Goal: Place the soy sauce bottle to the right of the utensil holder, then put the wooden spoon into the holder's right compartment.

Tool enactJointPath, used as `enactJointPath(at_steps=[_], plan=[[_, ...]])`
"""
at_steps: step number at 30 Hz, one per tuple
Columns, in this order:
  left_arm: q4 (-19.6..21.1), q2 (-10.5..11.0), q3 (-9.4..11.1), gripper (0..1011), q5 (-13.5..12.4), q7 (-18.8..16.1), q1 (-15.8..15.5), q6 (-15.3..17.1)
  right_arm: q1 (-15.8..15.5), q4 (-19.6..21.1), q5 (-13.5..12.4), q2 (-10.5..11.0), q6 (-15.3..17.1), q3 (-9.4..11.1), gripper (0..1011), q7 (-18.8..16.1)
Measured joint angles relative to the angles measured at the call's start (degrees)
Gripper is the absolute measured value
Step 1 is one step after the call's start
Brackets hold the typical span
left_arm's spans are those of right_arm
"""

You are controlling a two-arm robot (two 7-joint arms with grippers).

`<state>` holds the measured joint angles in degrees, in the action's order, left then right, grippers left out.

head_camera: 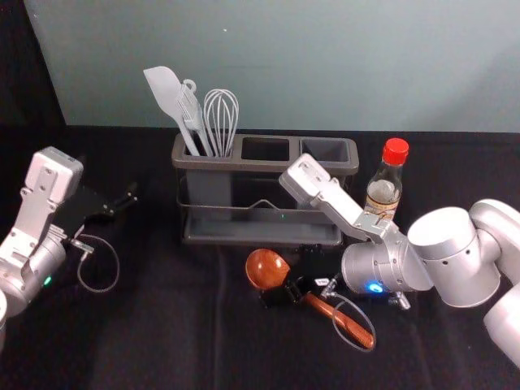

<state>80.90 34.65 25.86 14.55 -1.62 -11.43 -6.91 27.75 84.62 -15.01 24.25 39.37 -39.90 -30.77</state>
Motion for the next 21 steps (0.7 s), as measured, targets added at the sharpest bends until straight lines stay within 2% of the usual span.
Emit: enactJointPath(at_steps=[21], plan=[[0.0,0.0,0.0,1005,0.0,0.0,0.0,0.0,0.1,-1.1,2.4,-1.1,-1.2,-0.2,1002,-0.7]])
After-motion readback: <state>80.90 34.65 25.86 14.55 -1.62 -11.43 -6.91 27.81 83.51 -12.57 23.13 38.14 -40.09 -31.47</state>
